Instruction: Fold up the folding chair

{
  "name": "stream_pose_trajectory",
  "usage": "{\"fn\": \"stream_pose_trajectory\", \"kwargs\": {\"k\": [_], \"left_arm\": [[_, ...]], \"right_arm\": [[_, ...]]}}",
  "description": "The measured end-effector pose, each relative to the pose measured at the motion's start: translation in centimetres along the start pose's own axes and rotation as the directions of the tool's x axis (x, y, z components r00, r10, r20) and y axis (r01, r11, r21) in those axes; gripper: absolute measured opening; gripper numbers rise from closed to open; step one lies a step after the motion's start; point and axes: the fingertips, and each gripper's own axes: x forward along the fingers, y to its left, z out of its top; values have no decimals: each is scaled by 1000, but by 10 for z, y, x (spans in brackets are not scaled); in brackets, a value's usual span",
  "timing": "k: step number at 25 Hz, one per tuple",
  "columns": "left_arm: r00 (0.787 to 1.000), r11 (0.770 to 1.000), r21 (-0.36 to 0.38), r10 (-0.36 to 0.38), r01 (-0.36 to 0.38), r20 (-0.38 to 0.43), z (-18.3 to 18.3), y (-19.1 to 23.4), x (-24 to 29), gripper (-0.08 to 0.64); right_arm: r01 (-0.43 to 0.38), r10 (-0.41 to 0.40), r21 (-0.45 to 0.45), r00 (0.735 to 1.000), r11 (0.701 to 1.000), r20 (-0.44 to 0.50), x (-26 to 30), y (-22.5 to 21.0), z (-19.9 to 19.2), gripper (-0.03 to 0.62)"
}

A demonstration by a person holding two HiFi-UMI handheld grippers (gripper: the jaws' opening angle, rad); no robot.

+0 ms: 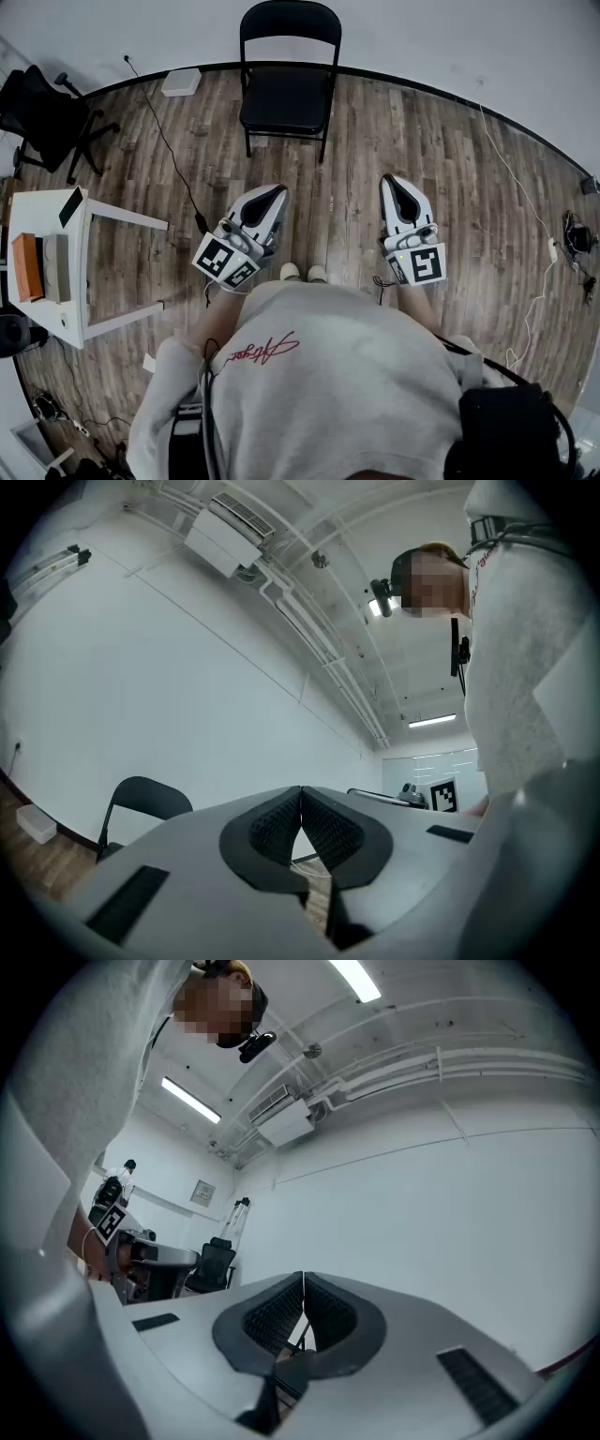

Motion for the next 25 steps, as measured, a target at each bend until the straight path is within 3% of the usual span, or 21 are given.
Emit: {"fn": "stream_pose_trajectory", "kwargs": {"k": [14, 16, 20, 25], "left_arm": [[1000, 999, 39, 0, 0, -15, 2, -1, -2, 17], [1000, 998, 51, 25, -25, -11, 4, 3, -1, 17], [988, 982, 107, 151, -153, 30, 10, 18, 10, 18], [986, 978, 126, 159, -164, 51, 13, 17, 29, 17]], "right_arm": [[38, -38, 21, 999, 999, -11, -6, -1, -6, 17], [55, -55, 29, 998, 998, -11, -6, -5, -5, 17], [87, -87, 32, 996, 996, 1, -1, -17, -3, 18], [71, -71, 17, 997, 997, 24, 5, -24, 4, 18]]}}
